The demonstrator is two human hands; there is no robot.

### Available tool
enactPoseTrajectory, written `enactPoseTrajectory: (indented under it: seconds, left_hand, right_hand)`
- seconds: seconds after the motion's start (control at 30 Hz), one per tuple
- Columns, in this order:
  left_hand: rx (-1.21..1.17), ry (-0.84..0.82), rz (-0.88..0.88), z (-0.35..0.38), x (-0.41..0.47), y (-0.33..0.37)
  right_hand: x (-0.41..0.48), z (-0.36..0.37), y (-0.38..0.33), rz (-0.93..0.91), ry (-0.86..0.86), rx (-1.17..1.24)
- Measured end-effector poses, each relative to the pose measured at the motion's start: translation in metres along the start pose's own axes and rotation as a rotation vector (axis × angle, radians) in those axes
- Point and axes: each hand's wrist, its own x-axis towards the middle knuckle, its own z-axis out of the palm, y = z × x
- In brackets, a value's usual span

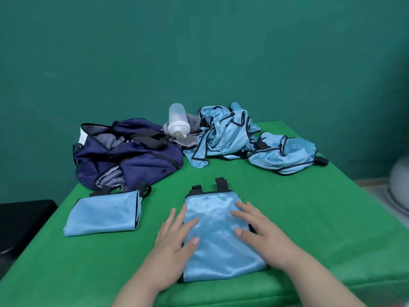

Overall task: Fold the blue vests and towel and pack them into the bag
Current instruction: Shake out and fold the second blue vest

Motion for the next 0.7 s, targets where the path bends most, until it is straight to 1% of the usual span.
enactPoseTrajectory:
  seconds: [0.1,0.2,0.27,0.37,0.5,0.6,0.7]
  left_hand:
    - [0.008,-0.002,0.048,0.010,-0.029,0.008]
    - [0.084,-0.054,0.085,0.013,-0.052,0.015]
    - [0.157,-0.060,0.103,0.016,-0.062,0.018]
    - [0.216,-0.034,0.104,0.020,-0.071,0.021]
    - [0.238,0.045,0.083,0.024,-0.069,0.022]
    - [0.236,0.083,0.080,0.022,-0.062,0.022]
    - [0.259,0.066,0.087,0.017,-0.054,0.023]
  right_hand:
    - [-0.020,0.003,-0.004,-0.011,0.053,0.038]
    - [-0.037,0.008,-0.009,-0.050,0.035,-0.058]
    - [-0.050,0.012,-0.011,-0.074,0.037,-0.088]
    - [-0.064,0.016,-0.014,-0.113,0.010,-0.181]
    - [-0.067,0.017,-0.009,-0.110,-0.012,-0.281]
    - [-0.062,0.016,-0.004,-0.108,0.029,-0.274]
    - [-0.056,0.015,0.000,-0.108,0.079,-0.249]
